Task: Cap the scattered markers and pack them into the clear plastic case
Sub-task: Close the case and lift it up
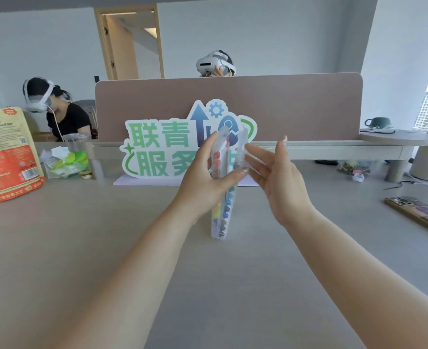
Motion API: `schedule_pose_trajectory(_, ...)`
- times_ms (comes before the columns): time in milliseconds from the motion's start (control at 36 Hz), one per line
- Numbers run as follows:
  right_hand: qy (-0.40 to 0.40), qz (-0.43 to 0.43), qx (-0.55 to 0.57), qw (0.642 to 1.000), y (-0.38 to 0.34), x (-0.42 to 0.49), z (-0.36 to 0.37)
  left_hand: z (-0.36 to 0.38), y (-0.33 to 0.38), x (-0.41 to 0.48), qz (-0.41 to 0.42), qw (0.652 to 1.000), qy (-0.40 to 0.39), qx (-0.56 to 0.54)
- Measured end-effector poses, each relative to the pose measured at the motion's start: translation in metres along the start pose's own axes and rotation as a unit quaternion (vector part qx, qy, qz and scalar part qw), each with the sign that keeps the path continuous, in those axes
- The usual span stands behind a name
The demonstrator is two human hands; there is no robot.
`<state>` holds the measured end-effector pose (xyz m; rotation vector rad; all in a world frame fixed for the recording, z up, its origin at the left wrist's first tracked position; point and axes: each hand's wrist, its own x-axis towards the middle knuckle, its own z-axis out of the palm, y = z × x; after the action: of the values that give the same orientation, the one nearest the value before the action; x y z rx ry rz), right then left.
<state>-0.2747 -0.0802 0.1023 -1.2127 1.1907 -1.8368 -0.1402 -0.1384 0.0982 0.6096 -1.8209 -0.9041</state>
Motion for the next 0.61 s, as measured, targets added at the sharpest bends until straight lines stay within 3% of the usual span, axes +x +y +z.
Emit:
schedule_pose_trajectory(250, -0.064, -0.011, -0.046, 0.997, -0.001, -0.002, 0.005, 0.000, -0.009, 0.003, 0.002, 0.997, 0.080, 0.012)
schedule_pose_trajectory(361, -0.016, -0.032, -0.108, 0.993, -0.004, 0.001, -0.005, -0.010, -0.013, 0.004, -0.022, 0.998, 0.049, -0.022)
schedule_pose_trajectory(611, 0.039, -0.079, -0.131, 0.988, 0.004, 0.014, -0.022, -0.019, -0.014, 0.004, -0.029, 0.998, 0.026, -0.059)
